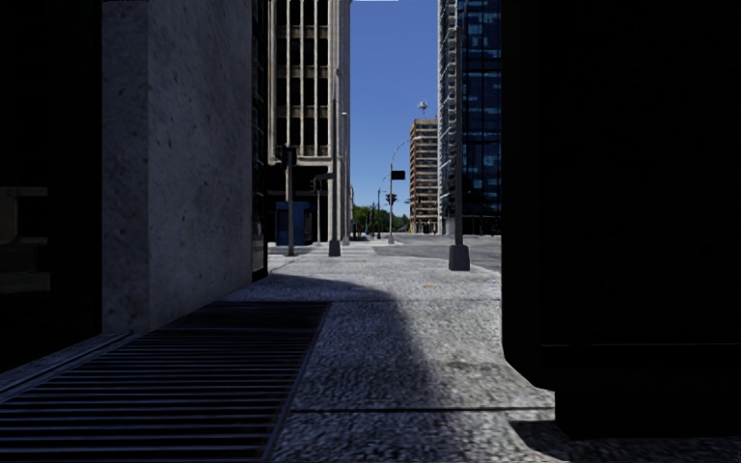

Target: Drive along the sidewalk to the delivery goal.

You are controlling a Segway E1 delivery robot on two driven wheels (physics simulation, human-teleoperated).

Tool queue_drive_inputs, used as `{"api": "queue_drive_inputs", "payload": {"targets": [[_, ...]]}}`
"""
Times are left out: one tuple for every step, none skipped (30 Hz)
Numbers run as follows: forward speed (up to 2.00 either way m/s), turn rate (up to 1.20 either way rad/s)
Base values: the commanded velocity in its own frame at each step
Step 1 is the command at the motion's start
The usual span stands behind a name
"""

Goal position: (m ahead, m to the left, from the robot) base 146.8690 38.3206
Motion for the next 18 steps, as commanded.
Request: {"api": "queue_drive_inputs", "payload": {"targets": [[2.0,0.0],[2.0,0.0],[2.0,0.0],[2.0,0.0],[2.0,0.0],[2.0,0.0],[2.0,0.0],[2.0,0.0],[2.0,0.0],[2.0,0.0],[2.0,0.0],[2.0,0.0],[2.0,0.0],[2.0,0.0],[2.0,0.0],[2.0,0.0],[2.0,0.0],[2.0,0.0]]}}
